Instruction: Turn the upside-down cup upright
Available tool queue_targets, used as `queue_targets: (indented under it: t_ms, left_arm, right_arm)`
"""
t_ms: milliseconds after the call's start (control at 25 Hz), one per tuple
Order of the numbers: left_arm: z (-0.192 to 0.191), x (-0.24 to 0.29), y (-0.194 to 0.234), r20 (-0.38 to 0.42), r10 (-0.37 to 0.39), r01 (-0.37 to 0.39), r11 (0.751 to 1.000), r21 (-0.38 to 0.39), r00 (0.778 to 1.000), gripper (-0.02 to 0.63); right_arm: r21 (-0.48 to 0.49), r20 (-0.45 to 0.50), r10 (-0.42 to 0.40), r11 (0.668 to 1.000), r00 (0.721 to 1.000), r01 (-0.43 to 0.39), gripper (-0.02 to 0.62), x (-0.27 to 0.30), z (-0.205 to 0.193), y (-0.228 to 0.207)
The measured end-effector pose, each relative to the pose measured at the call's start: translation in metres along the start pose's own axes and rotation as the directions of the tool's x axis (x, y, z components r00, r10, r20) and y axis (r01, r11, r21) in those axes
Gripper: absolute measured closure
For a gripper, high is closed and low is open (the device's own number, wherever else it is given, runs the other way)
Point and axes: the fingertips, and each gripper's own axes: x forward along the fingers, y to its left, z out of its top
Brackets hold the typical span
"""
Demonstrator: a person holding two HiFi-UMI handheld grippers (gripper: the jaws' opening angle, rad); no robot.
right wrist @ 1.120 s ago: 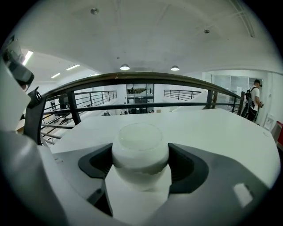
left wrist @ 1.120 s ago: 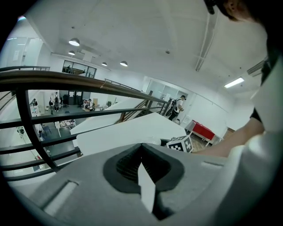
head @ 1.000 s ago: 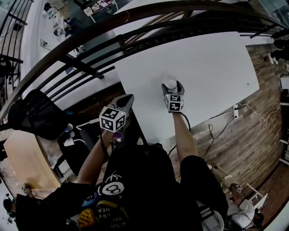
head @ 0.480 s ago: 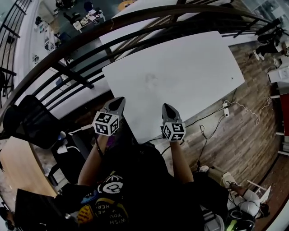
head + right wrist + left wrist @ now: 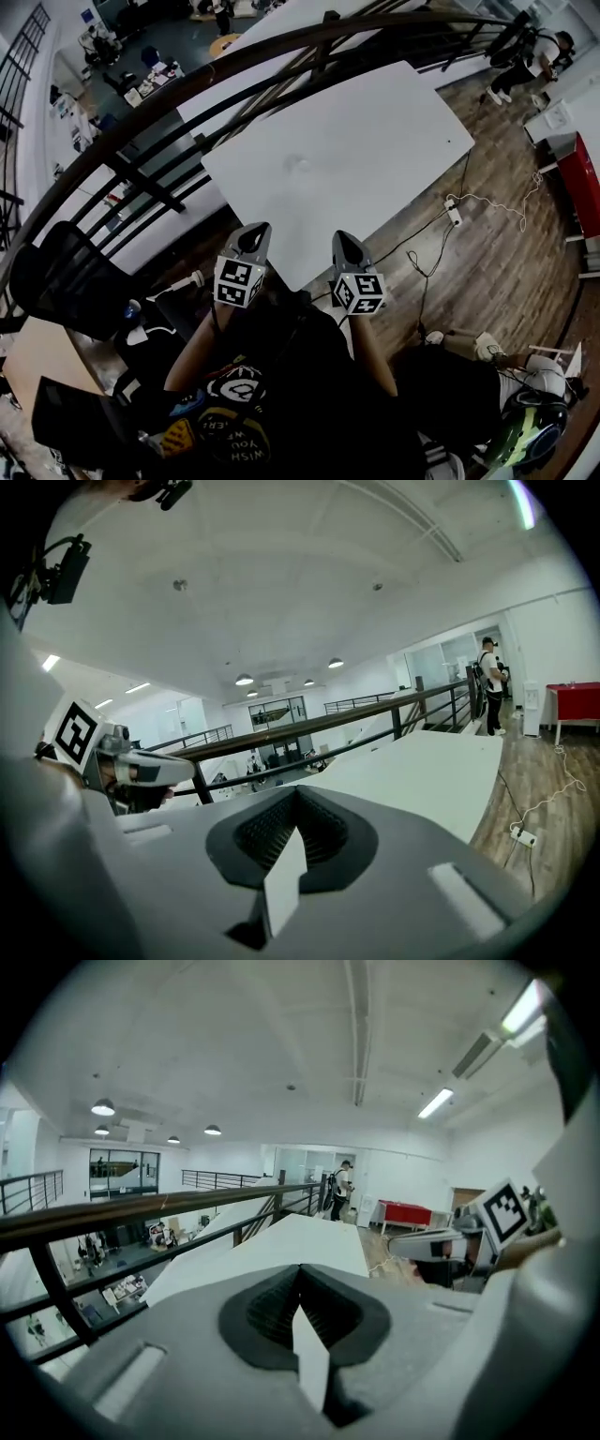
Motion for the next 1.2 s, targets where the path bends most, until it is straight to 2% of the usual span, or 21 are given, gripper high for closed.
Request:
queue_targets:
  t_ms: [80,240,320,560,680,760,960,1200]
  left_arm:
    - [0.002,-0.019,-0.016,0.010,-0.011,0.011,0.999,0.033,1.000,0.601]
    - [0.006,-0.054,-0.029,0.057,-0.023,0.025,0.999,-0.038,0.998,0.601]
    - [0.006,-0.069,-0.034,0.066,-0.024,0.027,0.999,-0.039,0.998,0.601]
    - [0.027,-0.106,-0.042,0.170,0.022,-0.019,1.000,-0.021,0.985,0.601]
    - [0.021,-0.103,-0.047,0.146,0.043,-0.040,0.999,-0.023,0.988,0.601]
    - [0.019,-0.100,-0.057,0.137,0.029,-0.026,0.999,-0.022,0.990,0.601]
    - [0.026,-0.094,-0.088,0.147,-0.016,0.006,0.998,0.066,0.989,0.601]
    - [0.019,-0.087,-0.099,0.107,-0.018,0.012,0.998,0.055,0.994,0.601]
  right_arm:
    - [-0.009,0.019,-0.009,1.000,1.000,0.009,0.594,-0.021,0.009,0.018]
    - [-0.023,0.047,-0.023,0.999,0.999,0.025,0.594,-0.052,0.021,0.045]
    - [-0.033,0.057,-0.031,0.999,0.998,0.033,0.594,-0.064,0.020,0.055]
    - [-0.035,0.044,-0.052,0.998,0.998,0.054,0.595,-0.084,0.005,0.064]
    - [-0.025,0.036,-0.015,1.000,0.999,0.016,0.595,-0.092,0.000,0.069]
    - [-0.030,0.028,0.008,1.000,1.000,-0.007,0.595,-0.098,0.000,0.072]
    - [-0.009,0.030,0.040,0.999,0.999,-0.039,0.595,-0.108,-0.001,0.063]
    - [-0.007,0.026,0.067,0.998,0.997,-0.067,0.595,-0.115,0.000,0.060]
